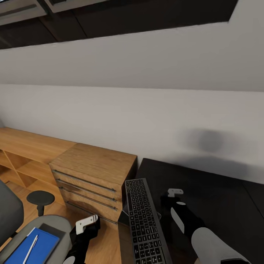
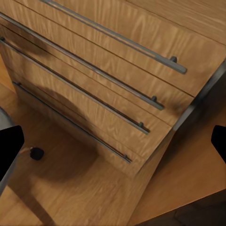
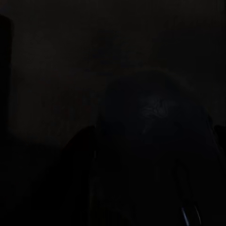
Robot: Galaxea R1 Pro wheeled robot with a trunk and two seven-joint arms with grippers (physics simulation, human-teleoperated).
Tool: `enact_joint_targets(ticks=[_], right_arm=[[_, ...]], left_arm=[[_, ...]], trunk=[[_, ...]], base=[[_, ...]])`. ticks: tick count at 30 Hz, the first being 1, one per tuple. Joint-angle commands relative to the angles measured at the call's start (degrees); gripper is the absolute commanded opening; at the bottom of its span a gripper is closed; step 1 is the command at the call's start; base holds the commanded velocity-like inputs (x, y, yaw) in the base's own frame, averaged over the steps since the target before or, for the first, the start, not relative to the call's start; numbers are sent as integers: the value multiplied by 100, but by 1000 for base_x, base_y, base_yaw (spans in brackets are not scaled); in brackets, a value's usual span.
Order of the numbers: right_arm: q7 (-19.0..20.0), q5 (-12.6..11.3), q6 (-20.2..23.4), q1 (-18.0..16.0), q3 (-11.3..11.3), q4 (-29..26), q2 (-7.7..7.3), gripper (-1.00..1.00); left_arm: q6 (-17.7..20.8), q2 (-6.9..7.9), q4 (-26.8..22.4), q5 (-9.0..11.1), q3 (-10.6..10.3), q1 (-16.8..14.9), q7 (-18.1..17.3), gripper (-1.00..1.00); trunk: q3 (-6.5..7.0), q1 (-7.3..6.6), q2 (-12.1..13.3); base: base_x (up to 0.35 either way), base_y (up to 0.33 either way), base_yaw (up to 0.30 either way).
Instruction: In the bedroom, organize the workspace by keeping the computer under the desk, ensuring the monitor is on the desk, placing the keyboard on the desk next to the monitor, placing the mouse on the desk next to the keyboard, moving the folder from the swivel chair onto the desk next to the mouse, stacking the notebook on top of the folder with the pen on top of the notebook, and positioning the swivel chair next to the desk.
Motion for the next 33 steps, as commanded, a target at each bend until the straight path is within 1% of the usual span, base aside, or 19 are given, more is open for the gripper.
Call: enact_joint_targets(ticks=[1, 17, 18, 33], right_arm=[[-57, -63, 28, -2, 37, -11, -3, -100], [-80, -63, 27, -2, 37, -11, -2, -100], [-80, -63, 27, -2, 37, -14, -2, 100], [-78, -55, 27, -2, 45, -20, -3, 100]], left_arm=[[23, 2, -11, 40, -11, -3, 36, 100], [23, 2, -5, 41, -11, -3, 36, 100], [23, 2, -5, 41, -11, -3, 36, 100], [23, 2, -7, 40, -11, -3, 36, 100]], trunk=[[-25, 23, -46], [-25, 23, -46], [-25, 23, -46], [-25, 23, -46]], base=[[0, 0, 0], [0, 0, 0], [0, 0, 0], [0, 0, 0]])
